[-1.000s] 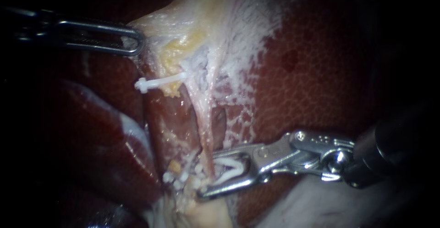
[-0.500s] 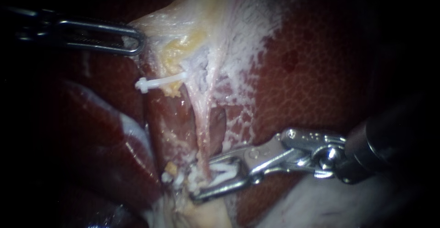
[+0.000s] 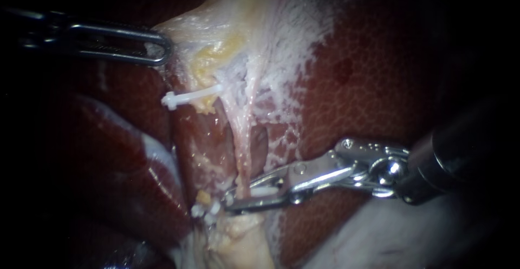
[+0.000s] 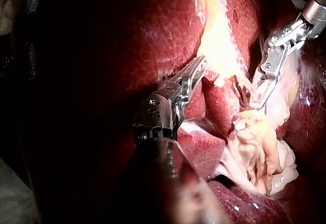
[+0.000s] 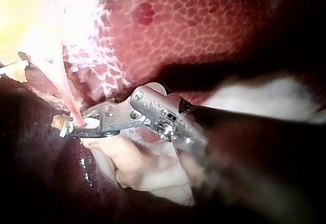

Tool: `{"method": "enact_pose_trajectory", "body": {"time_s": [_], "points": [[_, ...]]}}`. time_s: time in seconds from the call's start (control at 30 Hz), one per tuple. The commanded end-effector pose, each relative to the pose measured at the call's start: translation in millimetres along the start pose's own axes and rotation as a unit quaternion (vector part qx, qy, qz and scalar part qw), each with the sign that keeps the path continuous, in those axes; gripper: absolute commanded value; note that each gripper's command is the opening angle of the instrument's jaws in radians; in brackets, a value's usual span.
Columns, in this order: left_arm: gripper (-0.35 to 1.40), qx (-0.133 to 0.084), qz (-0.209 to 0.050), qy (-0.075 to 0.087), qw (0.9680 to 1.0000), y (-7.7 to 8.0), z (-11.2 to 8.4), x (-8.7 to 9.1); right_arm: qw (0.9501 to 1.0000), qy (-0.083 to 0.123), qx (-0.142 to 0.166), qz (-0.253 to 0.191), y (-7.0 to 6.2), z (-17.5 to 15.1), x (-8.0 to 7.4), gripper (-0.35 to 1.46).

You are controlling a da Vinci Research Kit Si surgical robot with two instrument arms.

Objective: Clipping first clip right tube

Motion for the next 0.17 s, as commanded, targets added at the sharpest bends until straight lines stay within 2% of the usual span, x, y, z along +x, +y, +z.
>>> {"method": "enact_pose_trajectory", "body": {"time_s": [0.03,0.17], "points": [[-0.28,0.000,0.000,0.000,1.0000,0.0,0.0,0.0,1.0000,0.000,0.000,-0.001,0.0,0.1,-0.1,-0.35],[-0.28,0.000,0.000,0.000,1.0000,0.0,0.0,0.0,1.0000,-0.001,0.000,-0.002,0.1,0.1,-0.3,-0.35]]}}
